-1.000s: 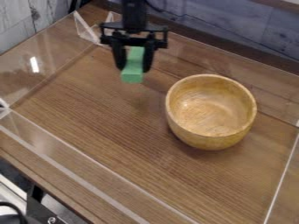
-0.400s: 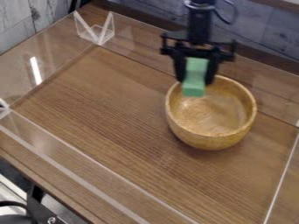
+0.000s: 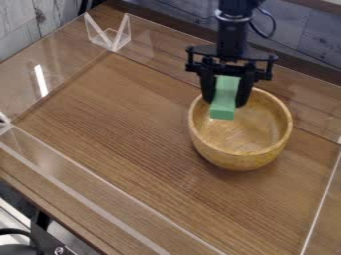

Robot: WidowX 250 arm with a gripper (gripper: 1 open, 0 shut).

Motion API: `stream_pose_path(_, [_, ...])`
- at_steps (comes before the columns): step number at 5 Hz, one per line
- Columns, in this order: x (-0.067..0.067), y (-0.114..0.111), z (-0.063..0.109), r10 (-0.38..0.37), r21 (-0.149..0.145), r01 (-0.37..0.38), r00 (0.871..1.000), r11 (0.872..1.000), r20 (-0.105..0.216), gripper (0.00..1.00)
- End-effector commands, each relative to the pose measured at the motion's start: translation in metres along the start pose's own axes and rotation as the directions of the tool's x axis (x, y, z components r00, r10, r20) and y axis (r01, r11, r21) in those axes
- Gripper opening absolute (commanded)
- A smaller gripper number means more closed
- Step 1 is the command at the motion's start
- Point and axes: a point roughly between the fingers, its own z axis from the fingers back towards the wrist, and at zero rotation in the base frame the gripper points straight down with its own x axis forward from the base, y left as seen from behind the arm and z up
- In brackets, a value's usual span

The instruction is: Put green stick into wooden bowl

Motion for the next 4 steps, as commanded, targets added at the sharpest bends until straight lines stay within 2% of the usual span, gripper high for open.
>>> stream_pose_path(1, [0.000, 0.012, 0.034, -0.003, -0.040, 0.006, 0.997, 0.999, 0.078, 0.00])
stream_pose_path(2, [0.000, 0.016, 0.035, 0.001, -0.048, 0.004, 0.995, 0.999, 0.100, 0.00])
stream_pose_path(4, [-0.009, -0.009, 0.023, -0.041, -0.057, 0.048, 0.993, 0.997, 0.115, 0.00])
